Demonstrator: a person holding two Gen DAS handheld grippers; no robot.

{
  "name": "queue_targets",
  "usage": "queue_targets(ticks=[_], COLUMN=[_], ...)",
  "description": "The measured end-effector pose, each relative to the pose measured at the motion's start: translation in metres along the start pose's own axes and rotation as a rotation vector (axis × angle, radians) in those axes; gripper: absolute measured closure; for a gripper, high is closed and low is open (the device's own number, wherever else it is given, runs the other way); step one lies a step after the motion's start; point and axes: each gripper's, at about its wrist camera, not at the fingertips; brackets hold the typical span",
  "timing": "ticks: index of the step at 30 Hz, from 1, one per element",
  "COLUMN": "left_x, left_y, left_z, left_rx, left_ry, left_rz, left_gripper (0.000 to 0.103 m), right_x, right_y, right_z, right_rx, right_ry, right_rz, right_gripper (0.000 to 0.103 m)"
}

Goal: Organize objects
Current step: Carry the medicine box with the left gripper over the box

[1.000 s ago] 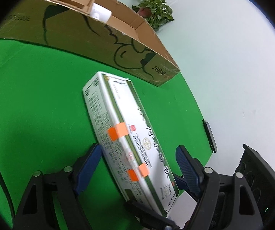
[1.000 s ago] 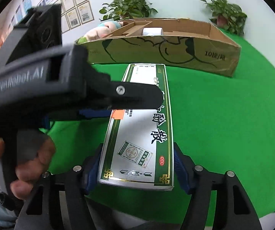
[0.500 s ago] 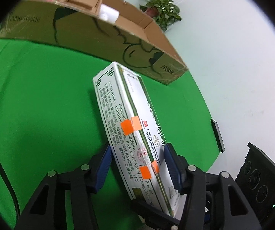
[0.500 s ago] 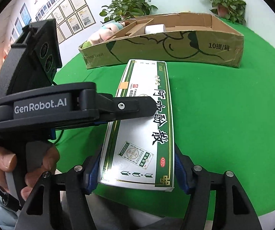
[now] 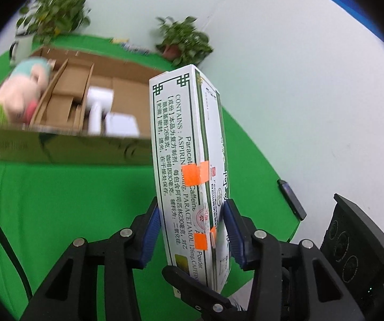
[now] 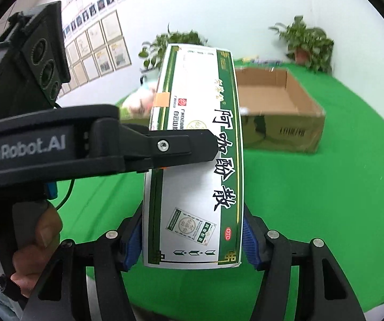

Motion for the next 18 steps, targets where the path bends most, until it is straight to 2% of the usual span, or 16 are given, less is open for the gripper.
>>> queue_targets(ticks=[5,6,8,11,18], left_x=[0.001,0.007,0.008,-0.004,-0.023], left_y=[-0.013,-0.013,-0.015,-0.013,-0.016], left_z=[-0.026,-0.02,-0.029,-0.057,-0.127], left_rx=[-0.046,-0.048,-0.051,-0.054,-0.067], left_ry=[-0.027,-0.03,-0.036,-0.035,-0.04], left_rz=[0.014,0.012,0.01,0.018,0.015], left_gripper=[0.059,0.059,0.059,0.059,0.059], right_x=[0.008,0.008,0.008,0.004,-0.017], right_y=[-0.001,-0.002,-0.005,-0.012,-0.031], right_z=[-0.024,-0.028,-0.037,-0.056,-0.131], right_rx=[0.018,0.018,0.012,-0.003,0.014], right_ry=[-0.072,-0.08,-0.089,-0.093,-0.085], right_rz=[0.027,0.028,0.026,0.021,0.013], right_gripper=[0.044,0.044,0.044,0.044,0.044])
Point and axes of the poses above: each gripper's, at about its wrist camera, not at the fingertips, and x roughly against the way its jaws point, y to its left, z to its underside, and after that the axes turned 6 degrees about -y, right-handed
